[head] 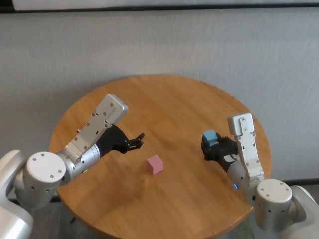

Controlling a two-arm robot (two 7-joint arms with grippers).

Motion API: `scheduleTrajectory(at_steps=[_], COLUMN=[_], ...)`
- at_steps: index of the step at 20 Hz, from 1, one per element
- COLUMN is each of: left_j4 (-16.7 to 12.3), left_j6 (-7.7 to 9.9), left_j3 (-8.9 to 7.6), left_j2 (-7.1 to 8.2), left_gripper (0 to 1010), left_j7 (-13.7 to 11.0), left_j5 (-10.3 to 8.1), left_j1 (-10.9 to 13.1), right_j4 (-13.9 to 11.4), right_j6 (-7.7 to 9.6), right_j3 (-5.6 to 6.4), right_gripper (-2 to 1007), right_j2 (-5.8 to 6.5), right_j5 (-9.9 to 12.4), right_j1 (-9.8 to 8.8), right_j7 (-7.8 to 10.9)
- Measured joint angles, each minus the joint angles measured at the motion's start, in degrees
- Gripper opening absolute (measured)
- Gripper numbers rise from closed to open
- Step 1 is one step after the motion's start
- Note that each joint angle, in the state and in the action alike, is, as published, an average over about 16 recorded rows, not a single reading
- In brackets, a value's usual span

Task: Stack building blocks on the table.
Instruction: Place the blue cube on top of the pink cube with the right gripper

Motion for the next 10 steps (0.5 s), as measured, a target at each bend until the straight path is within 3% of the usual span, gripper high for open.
scheduleTrajectory(at_steps=[5,10], left_j4=[0.0,0.0], left_j6=[0.00,0.00], left_j3=[0.00,0.00], left_j2=[0.00,0.00], left_gripper=[1000,1000], left_j7=[0.0,0.0], left_j5=[0.00,0.00], left_j1=[0.0,0.0], right_j4=[-3.7,-7.4], right_j6=[-0.69,-0.15], right_j3=[-0.52,-1.44], right_gripper=[362,362], right_j2=[0.72,1.50], right_j5=[-0.5,-0.8], right_j1=[-1.62,-3.11], right_j7=[2.95,6.43])
